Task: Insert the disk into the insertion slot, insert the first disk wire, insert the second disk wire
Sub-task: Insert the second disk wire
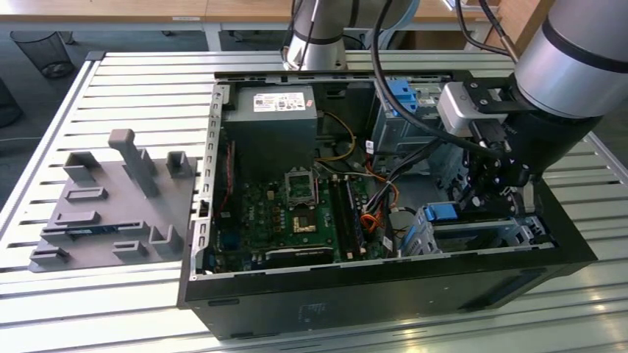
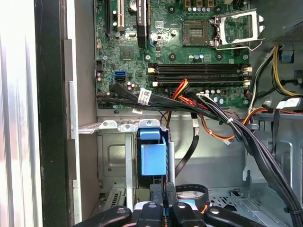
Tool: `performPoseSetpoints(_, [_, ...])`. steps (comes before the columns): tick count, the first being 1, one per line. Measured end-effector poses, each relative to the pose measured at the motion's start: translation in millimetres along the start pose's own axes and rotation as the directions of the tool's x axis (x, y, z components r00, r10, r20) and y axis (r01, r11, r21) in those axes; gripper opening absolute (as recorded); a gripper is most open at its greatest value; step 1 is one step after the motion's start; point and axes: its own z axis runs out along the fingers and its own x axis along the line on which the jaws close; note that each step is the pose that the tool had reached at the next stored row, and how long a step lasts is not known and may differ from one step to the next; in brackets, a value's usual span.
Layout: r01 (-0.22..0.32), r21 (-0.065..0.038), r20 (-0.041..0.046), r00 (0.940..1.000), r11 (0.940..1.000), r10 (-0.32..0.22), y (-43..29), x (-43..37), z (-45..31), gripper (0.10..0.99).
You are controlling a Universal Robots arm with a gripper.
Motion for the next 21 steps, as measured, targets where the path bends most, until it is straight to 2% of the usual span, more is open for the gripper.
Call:
performPoseSetpoints(7, [0.000,0.000,0.0014,1.0000,1.0000,0.000,0.1,0.0,0.8,0.161])
performPoseSetpoints(8, [0.000,0.000,0.0013,1.0000,1.0000,0.000,0.0,0.0,0.4,0.224])
performPoseSetpoints(14, [0.000,-0.001,-0.0003,1.0000,1.0000,0.000,-0.1,-0.2,-5.0,0.224])
performPoseSetpoints(21, [0.000,-0.003,-0.0072,1.0000,1.0000,0.000,-0.4,-0.5,-11.9,0.224])
